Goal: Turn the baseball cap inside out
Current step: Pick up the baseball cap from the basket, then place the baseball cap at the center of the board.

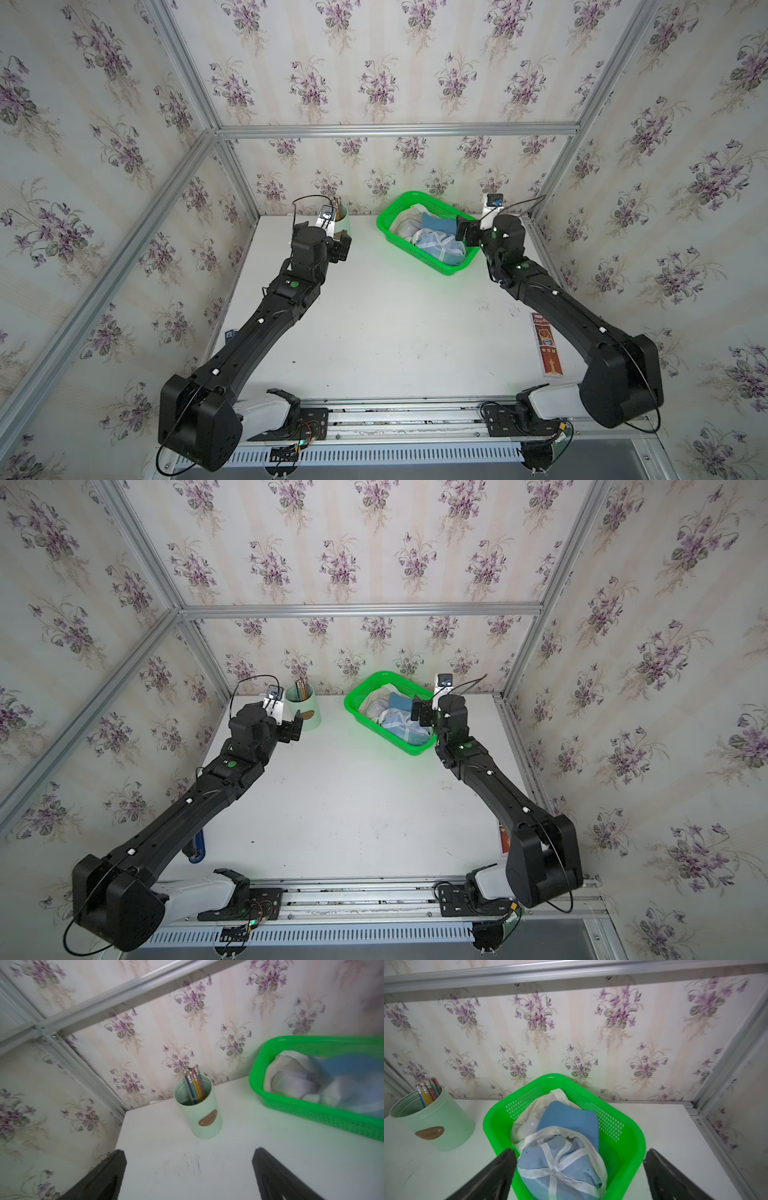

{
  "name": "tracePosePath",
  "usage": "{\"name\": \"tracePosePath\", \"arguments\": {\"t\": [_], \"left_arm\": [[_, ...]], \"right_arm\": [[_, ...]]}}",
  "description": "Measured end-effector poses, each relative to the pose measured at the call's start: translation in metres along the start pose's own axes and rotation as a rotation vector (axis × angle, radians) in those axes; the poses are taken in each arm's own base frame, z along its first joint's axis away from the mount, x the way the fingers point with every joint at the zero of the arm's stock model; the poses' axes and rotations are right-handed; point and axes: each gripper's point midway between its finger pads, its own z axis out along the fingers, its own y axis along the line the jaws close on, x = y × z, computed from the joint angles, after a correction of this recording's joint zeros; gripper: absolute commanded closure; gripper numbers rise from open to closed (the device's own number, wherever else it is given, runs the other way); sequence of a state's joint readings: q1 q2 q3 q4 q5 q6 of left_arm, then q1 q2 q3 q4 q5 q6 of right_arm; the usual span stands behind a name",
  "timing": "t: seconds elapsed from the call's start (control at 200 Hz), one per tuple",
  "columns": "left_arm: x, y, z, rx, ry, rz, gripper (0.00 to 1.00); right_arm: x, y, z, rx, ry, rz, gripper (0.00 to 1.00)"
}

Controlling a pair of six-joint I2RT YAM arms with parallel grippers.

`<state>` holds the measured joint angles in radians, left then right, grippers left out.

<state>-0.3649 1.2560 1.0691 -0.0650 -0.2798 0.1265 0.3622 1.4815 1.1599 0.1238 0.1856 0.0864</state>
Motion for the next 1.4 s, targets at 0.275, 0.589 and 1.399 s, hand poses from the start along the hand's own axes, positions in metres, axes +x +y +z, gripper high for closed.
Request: {"name": "tracePosePath", "arguments": {"t": [0.275, 0.589, 1.399], "left_arm": [[0.031, -0.066, -0.023, 0.161, 0.23, 0.033, 0.01], [0.051, -0.075, -0.042, 0.185, 0.313, -0.002, 0.01], [0.032, -0.068, -0.049, 0.173, 0.316, -0.088, 0.01]], "right_arm": [[0.077, 0.051, 0.066, -0.054, 0.351, 0.011, 0.09], [0.128, 0.06, 0.091, -0.043, 0.51, 0.066, 0.23], [0.027, 0.083, 0.028, -0.113, 0.343, -0.008, 1.0]]}}
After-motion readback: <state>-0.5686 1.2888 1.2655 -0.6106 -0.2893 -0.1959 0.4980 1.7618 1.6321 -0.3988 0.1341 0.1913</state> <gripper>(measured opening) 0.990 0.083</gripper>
